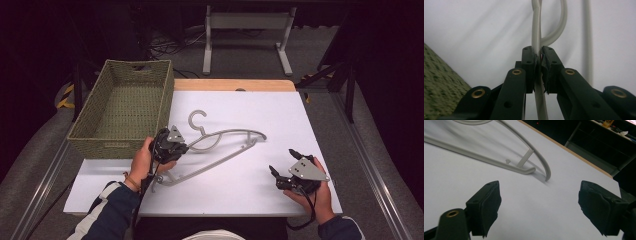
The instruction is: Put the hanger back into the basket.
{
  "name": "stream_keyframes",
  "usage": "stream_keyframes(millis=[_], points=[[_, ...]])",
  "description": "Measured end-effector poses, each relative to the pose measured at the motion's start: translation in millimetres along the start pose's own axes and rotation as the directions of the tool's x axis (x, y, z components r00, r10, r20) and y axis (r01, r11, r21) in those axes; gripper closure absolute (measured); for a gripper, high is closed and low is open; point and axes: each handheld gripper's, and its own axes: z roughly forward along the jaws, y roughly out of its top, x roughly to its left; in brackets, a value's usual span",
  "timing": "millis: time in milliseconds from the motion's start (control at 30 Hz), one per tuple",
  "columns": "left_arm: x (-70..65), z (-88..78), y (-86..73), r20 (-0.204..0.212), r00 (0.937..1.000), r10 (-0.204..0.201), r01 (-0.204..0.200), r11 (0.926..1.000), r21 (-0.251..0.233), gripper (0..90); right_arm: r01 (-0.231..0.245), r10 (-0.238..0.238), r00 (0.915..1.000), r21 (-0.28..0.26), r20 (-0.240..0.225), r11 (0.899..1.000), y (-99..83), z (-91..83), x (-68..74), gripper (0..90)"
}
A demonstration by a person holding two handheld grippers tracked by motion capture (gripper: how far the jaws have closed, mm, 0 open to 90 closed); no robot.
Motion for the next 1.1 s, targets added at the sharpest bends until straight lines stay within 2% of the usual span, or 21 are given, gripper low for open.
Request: stream_keyframes(millis=[33, 67, 133, 167, 333, 433, 467, 667, 733, 833, 933, 967, 1000, 1033, 1067, 1100], points=[[-0.2, 9.9, 0.3, 0.022, 0.9996, 0.021, -0.022, 0.9973, 0.070, 81.0, 0.001, -0.001, 1.0000, 0.004, -0.004, 1.000, 0.1, 0.4, 0.5, 18.7], [-1.6, 16.4, -0.5, 0.043, 0.9988, 0.021, -0.025, 0.9950, 0.096, 81.0, 0.002, -0.002, 1.0000, 0.006, -0.007, 1.000, 0.1, 0.7, 0.8, 18.7], [-6.1, 29.5, -0.8, 0.062, 0.9965, 0.055, -0.066, 0.9824, 0.175, 81.1, 0.005, -0.005, 0.9999, 0.015, -0.016, 1.000, -0.2, 1.4, 1.3, 18.7], [-7.7, 33.7, -0.6, 0.057, 0.9967, 0.057, -0.066, 0.9814, 0.180, 81.1, 0.006, -0.006, 0.9998, 0.022, -0.021, 1.000, -0.5, 2.1, 1.2, 18.7], [-6.1, 33.1, -0.3, 0.081, 0.9961, 0.035, -0.050, 0.9807, 0.189, 81.0, 0.010, -0.009, 0.9990, 0.044, -0.044, 0.999, -2.2, 4.4, 1.7, 18.6], [-6.5, 33.5, -0.2, 0.083, 0.9957, 0.040, -0.057, 0.9774, 0.204, 79.8, 0.009, -0.007, 0.9989, 0.049, -0.047, 0.999, -2.1, 4.7, 2.0, 18.5], [-7.3, 35.1, -0.3, 0.087, 0.9954, 0.039, -0.058, 0.9725, 0.226, 79.8, 0.012, -0.009, 0.9988, 0.050, -0.049, 0.999, -2.1, 5.0, 2.0, 18.4], [-4.2, 37.0, 0.8, 0.098, 0.9947, 0.029, -0.050, 0.9734, 0.224, 77.2, 0.012, -0.009, 0.9980, 0.053, -0.063, 0.998, -1.2, 6.2, 3.5, 18.4], [-5.7, 38.1, 2.6, 0.089, 0.9955, 0.033, -0.052, 0.9714, 0.231, 76.3, 0.012, -0.007, 0.9971, 0.065, -0.075, 0.998, -1.4, 7.4, 4.6, 18.4], [-9.9, 38.8, 4.6, 0.071, 0.9954, 0.065, -0.080, 0.9680, 0.238, 77.4, 0.020, -0.014, 0.9964, 0.071, -0.083, 0.997, -1.0, 9.0, 6.6, 18.4], [-16.9, 39.2, 6.3, 0.029, 0.9946, 0.100, -0.104, 0.9639, 0.245, 80.6, 0.024, -0.019, 0.9963, 0.065, -0.084, 0.998, -0.3, 8.8, 6.8, 18.4], [-18.6, 39.5, 5.8, 0.022, 0.9927, 0.118, -0.120, 0.9650, 0.233, 81.3, 0.023, -0.017, 0.9964, 0.066, -0.083, 0.998, -0.3, 8.5, 6.5, 18.4], [-18.6, 39.5, 5.8, 0.022, 0.9927, 0.118, -0.120, 0.9650, 0.233, 81.6, 0.019, -0.014, 0.9968, 0.064, -0.079, 0.998, -0.4, 8.0, 5.9, 18.4], [-19.9, 39.6, 5.2, 0.012, 0.9928, 0.119, -0.118, 0.9675, 0.223, 81.8, 0.019, -0.014, 0.9970, 0.060, -0.076, 0.998, -0.5, 7.4, 5.0, 18.4], [-21.7, 40.1, 4.2, -0.018, 0.9928, 0.118, -0.113, 0.9744, 0.194, 81.8, 0.015, -0.011, 0.9974, 0.056, -0.071, 0.998, -0.7, 6.7, 4.3, 18.4], [-21.9, 40.9, 4.0, -0.031, 0.9919, 0.123, -0.115, 0.9762, 0.183, 81.8, 0.010, -0.006, 0.9978, 0.054, -0.067, 0.998, -0.8, 5.8, 3.4, 18.4]])
